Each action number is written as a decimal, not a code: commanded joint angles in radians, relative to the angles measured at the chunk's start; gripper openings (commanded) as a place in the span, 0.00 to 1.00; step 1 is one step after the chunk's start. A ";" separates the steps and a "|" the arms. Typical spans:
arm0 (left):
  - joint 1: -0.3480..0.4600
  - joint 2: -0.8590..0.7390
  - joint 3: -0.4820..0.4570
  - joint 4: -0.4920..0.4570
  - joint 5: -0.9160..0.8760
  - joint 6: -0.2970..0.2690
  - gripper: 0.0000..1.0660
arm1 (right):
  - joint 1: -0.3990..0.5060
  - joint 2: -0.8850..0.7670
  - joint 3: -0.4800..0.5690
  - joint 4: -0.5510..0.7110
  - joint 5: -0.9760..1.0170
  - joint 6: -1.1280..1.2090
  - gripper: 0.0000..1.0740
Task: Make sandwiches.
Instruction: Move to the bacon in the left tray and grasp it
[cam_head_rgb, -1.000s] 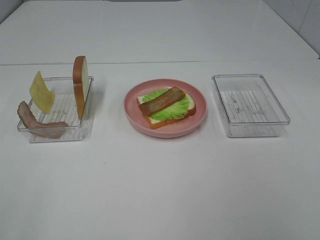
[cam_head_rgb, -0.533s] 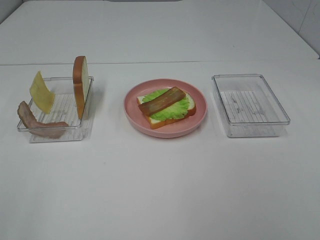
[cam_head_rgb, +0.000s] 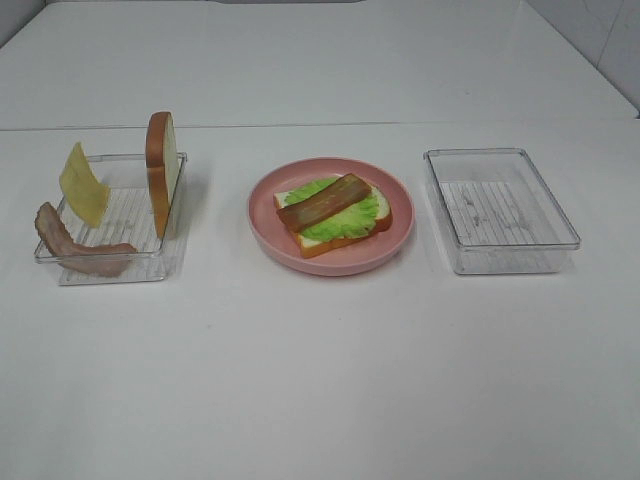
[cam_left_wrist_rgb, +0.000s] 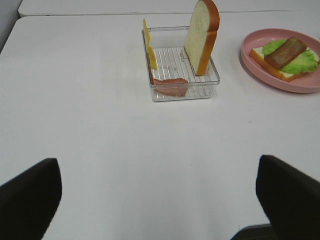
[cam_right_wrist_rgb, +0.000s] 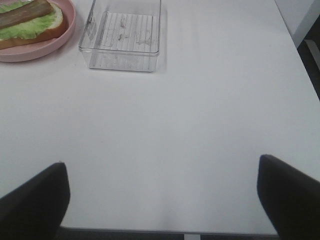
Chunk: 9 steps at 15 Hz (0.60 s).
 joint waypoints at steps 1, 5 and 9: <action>0.006 -0.017 0.002 -0.001 -0.003 0.002 0.95 | -0.004 -0.032 0.003 0.000 -0.013 -0.010 0.92; 0.006 -0.017 0.002 -0.001 -0.003 0.002 0.95 | -0.004 -0.032 0.003 0.000 -0.013 -0.010 0.92; 0.006 -0.017 0.002 -0.001 -0.003 0.002 0.95 | -0.004 -0.032 0.003 0.000 -0.013 -0.010 0.92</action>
